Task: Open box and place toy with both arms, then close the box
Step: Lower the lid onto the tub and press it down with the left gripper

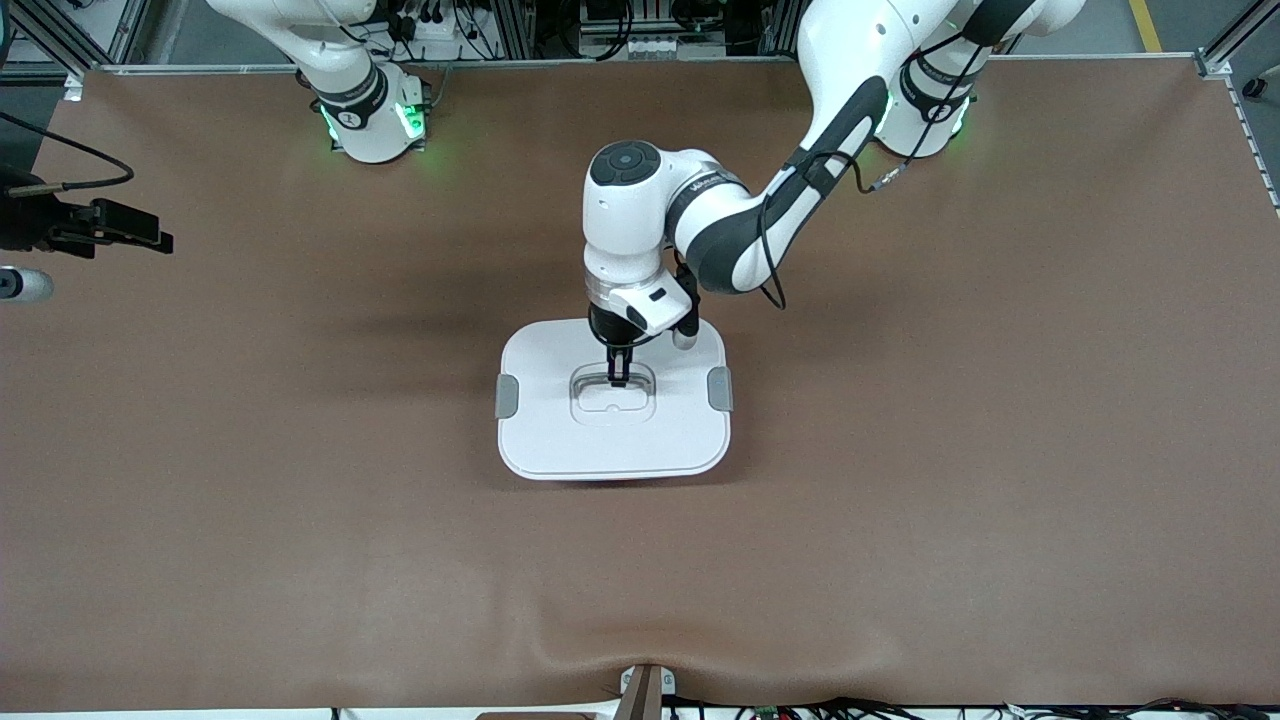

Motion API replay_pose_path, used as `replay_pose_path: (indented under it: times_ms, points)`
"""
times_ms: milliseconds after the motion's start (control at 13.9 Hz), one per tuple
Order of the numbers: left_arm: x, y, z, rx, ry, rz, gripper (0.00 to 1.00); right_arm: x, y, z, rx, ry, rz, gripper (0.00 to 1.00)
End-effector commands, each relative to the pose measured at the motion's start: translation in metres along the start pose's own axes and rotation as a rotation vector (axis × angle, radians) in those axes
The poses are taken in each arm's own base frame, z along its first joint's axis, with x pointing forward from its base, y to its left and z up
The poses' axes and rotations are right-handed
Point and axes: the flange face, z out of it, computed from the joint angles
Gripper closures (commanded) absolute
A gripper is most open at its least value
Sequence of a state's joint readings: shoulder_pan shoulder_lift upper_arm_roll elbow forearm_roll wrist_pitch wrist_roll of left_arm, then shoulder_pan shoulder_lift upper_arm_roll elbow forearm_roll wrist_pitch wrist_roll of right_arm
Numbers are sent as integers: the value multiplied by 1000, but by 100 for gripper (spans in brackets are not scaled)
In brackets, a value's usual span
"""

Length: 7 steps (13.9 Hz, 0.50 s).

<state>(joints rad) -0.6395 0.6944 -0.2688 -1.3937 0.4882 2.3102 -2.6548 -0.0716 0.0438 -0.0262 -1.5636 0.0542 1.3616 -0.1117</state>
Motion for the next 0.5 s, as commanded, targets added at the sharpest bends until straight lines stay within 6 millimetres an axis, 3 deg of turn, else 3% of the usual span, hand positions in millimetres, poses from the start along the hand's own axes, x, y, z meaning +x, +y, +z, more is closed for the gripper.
replay_pose_path:
  times_ms: [0, 72, 430]
  points:
    - [-1, -7, 7, -1, 20, 2, 17, 2, 7, 0, 14, 6, 0, 0]
    - [1, -1, 0, -12, 15, -1, 0, 4, 7, -3, 7, 28, 3, 0]
    - [15, 25, -36, -35, 12, -12, 0, 14, 10, -14, -11, 142, 6, 0]
